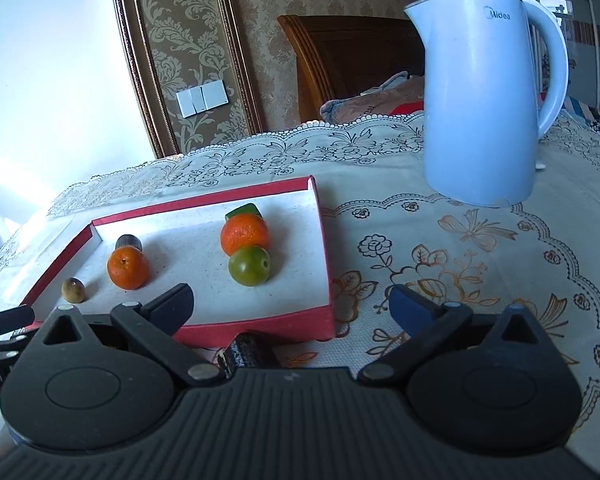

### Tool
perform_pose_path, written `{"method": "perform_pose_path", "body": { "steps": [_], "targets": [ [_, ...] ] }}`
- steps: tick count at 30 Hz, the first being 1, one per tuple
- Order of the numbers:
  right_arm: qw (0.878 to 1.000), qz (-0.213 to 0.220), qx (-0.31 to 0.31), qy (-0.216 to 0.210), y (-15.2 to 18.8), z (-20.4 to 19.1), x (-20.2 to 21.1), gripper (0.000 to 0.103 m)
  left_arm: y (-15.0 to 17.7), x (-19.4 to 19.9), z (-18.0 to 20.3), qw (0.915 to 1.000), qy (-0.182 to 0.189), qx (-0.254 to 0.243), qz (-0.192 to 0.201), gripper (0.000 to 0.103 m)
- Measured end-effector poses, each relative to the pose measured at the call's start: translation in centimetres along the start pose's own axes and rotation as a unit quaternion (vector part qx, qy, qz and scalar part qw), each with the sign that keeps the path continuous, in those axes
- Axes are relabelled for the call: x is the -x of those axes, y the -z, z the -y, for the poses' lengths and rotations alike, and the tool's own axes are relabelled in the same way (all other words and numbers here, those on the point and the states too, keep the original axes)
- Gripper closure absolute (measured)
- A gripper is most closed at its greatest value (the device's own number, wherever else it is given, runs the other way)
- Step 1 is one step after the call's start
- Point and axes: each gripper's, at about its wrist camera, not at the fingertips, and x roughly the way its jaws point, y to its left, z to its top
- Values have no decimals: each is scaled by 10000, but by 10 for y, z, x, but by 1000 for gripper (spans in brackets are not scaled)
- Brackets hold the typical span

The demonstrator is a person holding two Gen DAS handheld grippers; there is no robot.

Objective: Organize fruits
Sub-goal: 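Raise both open grippers away from the tray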

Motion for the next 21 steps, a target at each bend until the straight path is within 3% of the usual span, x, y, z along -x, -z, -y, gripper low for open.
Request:
{"method": "perform_pose_path", "body": {
  "steps": [6, 11, 16, 21],
  "targets": [
    [9998, 111, 88, 134, 1, -3, 2, 0, 9, 5, 8, 9979, 613, -91, -181, 21],
    [9998, 88, -19, 166, 0, 0, 1, 0, 15, -1, 25, 9949, 806, -450, -410, 21],
    [9998, 71, -86, 180, 1, 2, 0, 0, 22, -13, 45, 9922, 510, -963, -598, 21],
    [9998, 55, -54, 182, 1, 1, -1, 0, 23, -23, 42, 9913, 489, -892, -836, 19]
  ]
}}
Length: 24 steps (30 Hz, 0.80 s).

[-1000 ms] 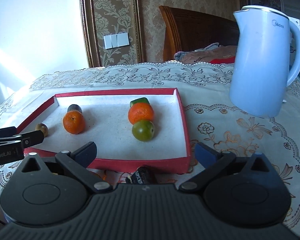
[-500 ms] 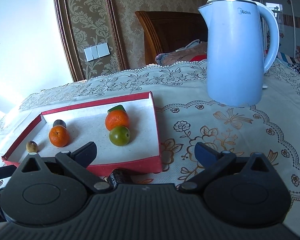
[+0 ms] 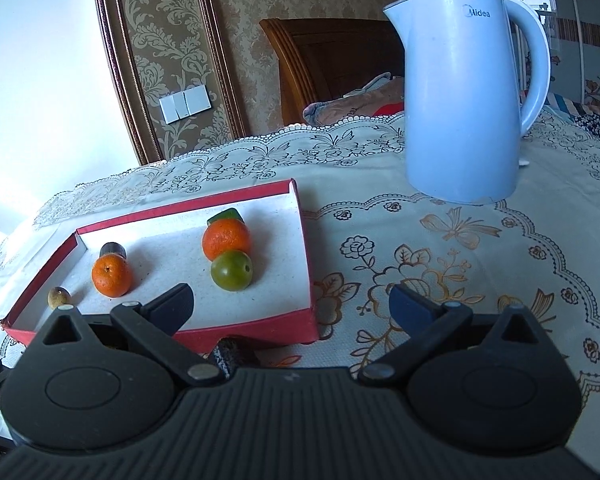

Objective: Organize fruits
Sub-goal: 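Raise both open grippers away from the tray, then lower the left gripper onto the dark round fruit and close it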

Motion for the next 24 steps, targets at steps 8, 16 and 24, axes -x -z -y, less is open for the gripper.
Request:
{"method": "perform_pose_path", "body": {
  "steps": [8, 16, 24],
  "targets": [
    [9998, -59, 186, 16, 3, -6, -2, 0, 2, 3, -9, 9997, -198, 120, 57, 28],
    [9997, -75, 239, -13, 5, -8, -1, 0, 16, 22, -33, 9963, -753, 408, 94, 28],
    [9989, -198, 426, -87, 7, -12, -2, 0, 16, 22, -36, 9954, -850, 434, 116, 27]
  ]
}}
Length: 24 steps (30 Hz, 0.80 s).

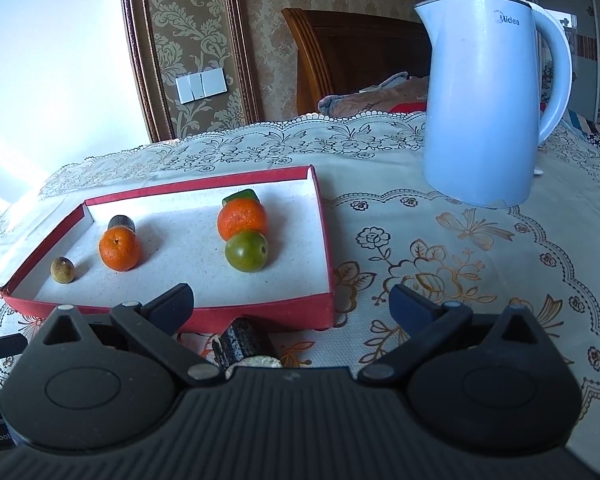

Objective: Organize fruits
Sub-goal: 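Lower the left gripper onto the dark round fruit and close it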

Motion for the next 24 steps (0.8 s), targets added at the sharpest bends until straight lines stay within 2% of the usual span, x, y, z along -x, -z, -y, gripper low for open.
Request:
{"method": "perform_pose_path", "body": {
  "steps": [12, 22, 24],
  "targets": [
    [9980, -56, 617, 122, 16, -15, 5, 0, 0, -2, -2, 10000, 35, 79, -13, 27],
    [9976, -59, 672, 153, 16, -17, 3, 0, 0, -2, -2, 10000, 34, 79, -12, 27],
    [9975, -73, 692, 150, 16, -18, 3, 3, 0, -2, -2, 10000, 33, 78, -12, 27]
  ]
}}
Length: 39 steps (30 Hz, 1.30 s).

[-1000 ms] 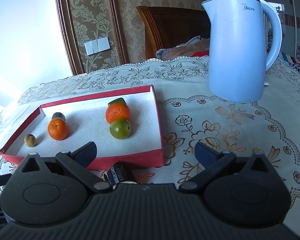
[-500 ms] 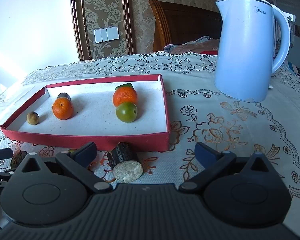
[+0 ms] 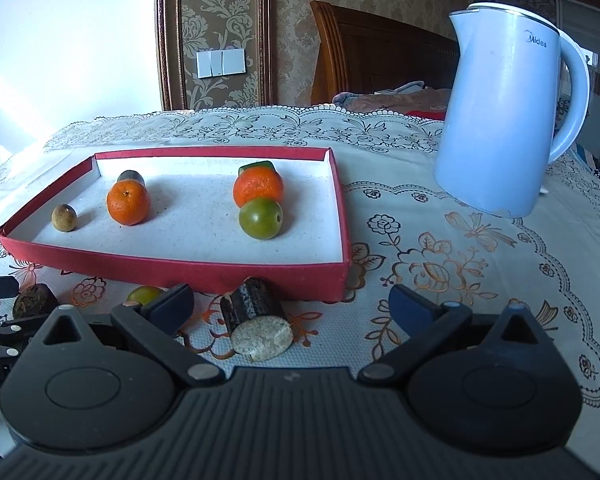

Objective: Organize fruits
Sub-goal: 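Lower the left gripper onto the dark round fruit and close it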

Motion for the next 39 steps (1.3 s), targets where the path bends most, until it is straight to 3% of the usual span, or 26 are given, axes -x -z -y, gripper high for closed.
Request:
{"method": "perform_pose_path", "body": {
  "steps": [2, 19, 29, 31, 33, 35, 39],
  "targets": [
    [10000, -31, 1, 6, 0, 0, -1, 7, 0, 0, 0, 10000, 3, 4, -2, 27],
    [9999, -81, 67, -51, 2, -1, -2, 8, 0, 0, 0, 10000, 4, 4, -2, 27],
    [9996, -267, -15, -57, 3, 2, -7, 17, 1, 1, -1, 10000, -7, 36, -11, 26],
    [9995, -308, 8, -78, 4, 1, -8, 21, 1, 1, 0, 10000, -23, 12, 0, 26],
    [9992, -377, 24, -124, 4, 0, -10, 32, 1, 1, 0, 10000, -30, 6, 4, 26],
    [9991, -411, 19, -134, 5, 0, -12, 33, 1, 1, 0, 10000, -24, 10, 3, 26],
    [9991, -405, 56, -119, 5, -2, -11, 34, 1, 3, 4, 10000, 22, -58, 59, 34]
  ]
}}
